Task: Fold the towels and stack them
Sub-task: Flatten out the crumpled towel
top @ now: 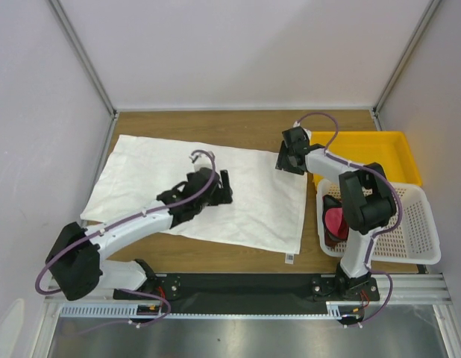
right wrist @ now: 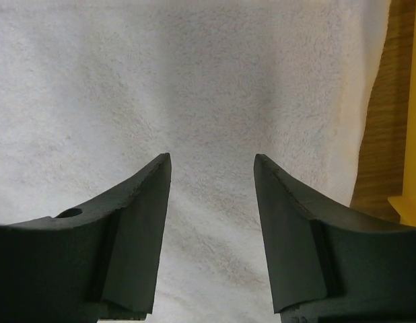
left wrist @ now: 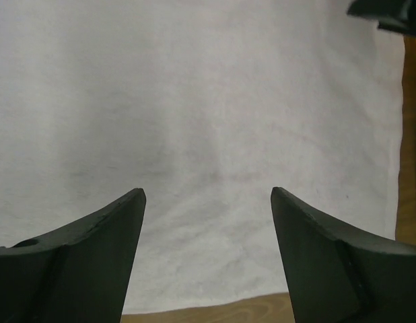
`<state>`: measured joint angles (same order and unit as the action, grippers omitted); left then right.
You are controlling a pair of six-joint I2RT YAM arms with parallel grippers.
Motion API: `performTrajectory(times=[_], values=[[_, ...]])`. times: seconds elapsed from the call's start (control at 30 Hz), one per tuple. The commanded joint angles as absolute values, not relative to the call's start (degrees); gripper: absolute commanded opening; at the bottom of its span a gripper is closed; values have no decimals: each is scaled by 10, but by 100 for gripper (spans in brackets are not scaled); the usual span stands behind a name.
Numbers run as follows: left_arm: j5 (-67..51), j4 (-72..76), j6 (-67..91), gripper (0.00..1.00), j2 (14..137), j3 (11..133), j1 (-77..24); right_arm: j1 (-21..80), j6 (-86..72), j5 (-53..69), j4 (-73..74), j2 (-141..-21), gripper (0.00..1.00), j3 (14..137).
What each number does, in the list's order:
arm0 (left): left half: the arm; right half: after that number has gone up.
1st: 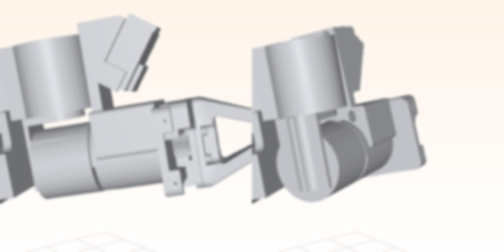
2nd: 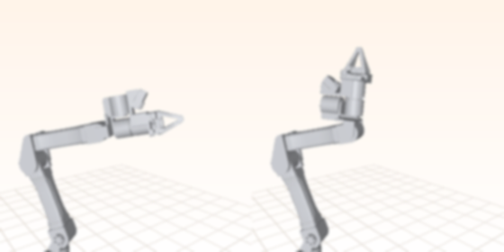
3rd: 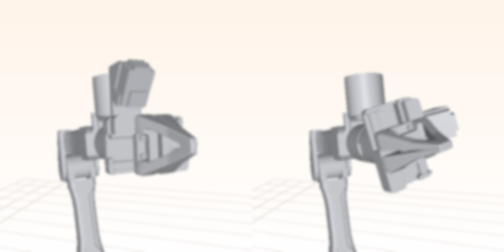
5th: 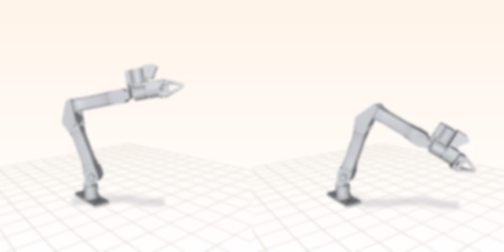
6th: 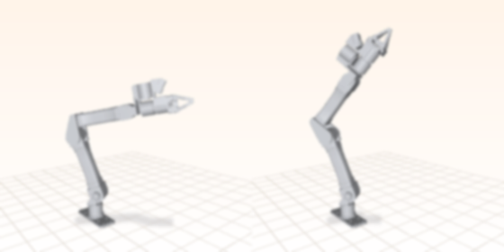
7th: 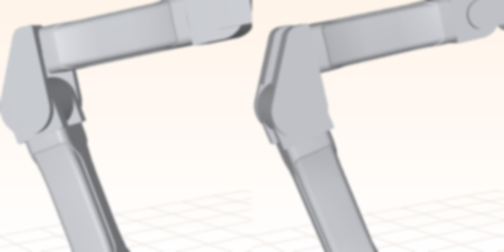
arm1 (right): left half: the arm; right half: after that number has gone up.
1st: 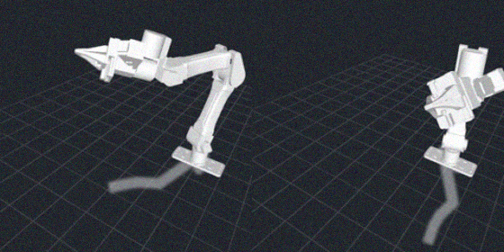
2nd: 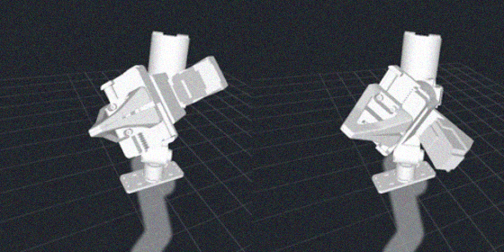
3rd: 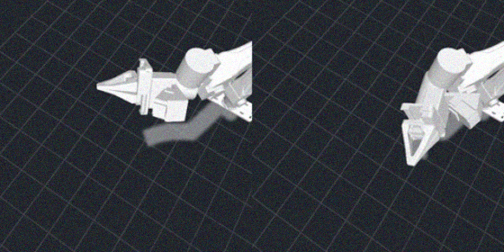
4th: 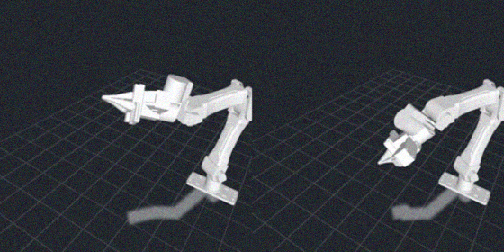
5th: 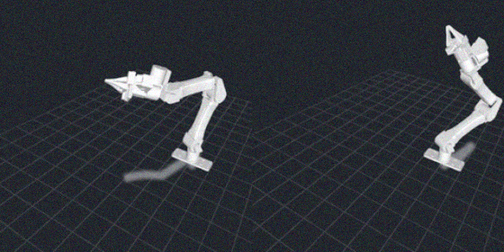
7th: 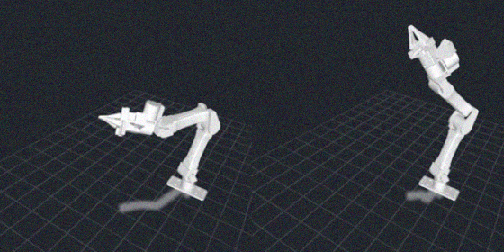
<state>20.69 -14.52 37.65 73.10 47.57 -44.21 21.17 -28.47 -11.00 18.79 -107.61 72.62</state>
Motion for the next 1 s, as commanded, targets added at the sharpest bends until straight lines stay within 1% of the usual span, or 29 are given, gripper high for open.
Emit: performTrajectory(times=[0.0,0.13,0.4,0.77,0.97], values=[[211,-79,417,80,751,447,-503,212,-272,-140,155,-1089,57,750],[224,-64,444,79,817,455,-572,210,-261,-152,149,-1114,56,759],[230,-20,475,78,902,479,-645,205,-237,-146,146,-1161,56,804],[201,-13,470,76,985,528,-655,191,-218,-137,156,-1211,56,872],[186,-22,463,75,1000,549,-659,187,-211,-132,159,-1242,56,917]])
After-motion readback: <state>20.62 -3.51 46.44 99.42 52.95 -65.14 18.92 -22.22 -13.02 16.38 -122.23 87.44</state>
